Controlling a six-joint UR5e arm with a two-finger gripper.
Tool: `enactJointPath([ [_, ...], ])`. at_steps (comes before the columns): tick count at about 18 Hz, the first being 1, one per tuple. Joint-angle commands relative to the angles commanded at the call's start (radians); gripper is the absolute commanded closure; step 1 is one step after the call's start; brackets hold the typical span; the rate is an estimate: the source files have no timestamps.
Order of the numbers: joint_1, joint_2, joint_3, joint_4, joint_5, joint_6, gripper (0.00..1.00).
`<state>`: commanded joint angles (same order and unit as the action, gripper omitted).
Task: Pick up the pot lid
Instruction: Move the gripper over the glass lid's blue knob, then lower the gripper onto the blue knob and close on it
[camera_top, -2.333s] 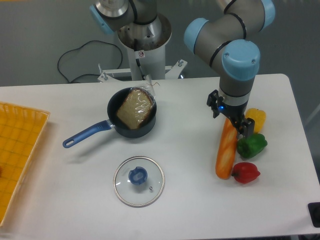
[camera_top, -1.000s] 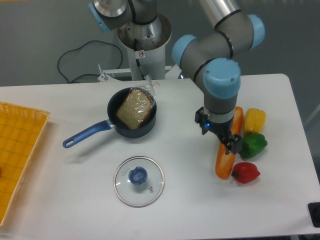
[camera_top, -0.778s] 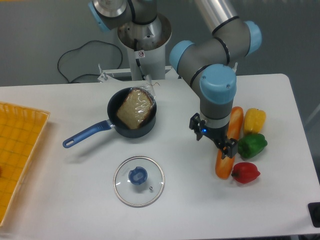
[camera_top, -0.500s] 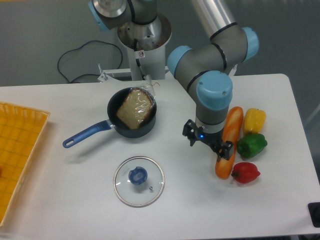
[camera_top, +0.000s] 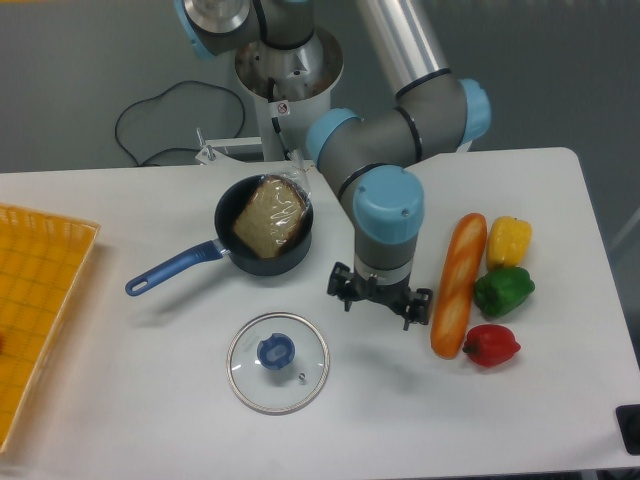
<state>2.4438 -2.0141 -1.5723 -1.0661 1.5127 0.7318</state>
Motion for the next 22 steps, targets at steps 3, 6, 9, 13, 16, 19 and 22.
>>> enactJointPath([
  [3, -0.026, -0.008, 0.0, -0.002, -0.006, -0.061, 0.0],
  [6, -0.077, -0.02, 0.003, 0.002, 0.001, -0.103, 0.0],
  [9, -0.1, -0.034, 0.003, -0.003, 0.007, -0.124, 0.0],
  [13, -0.126, -0.037, 0.0, -0.008, 0.05, -0.146, 0.0],
  [16, -0.137, -0.04, 0.0, -0.008, 0.052, -0.15, 0.0],
  [19, -0.155, -0.043, 0.0, -0.008, 0.049, -0.169, 0.0],
  [22, -0.169, -0.058, 0.0, -0.006, 0.043, -0.196, 0.0],
])
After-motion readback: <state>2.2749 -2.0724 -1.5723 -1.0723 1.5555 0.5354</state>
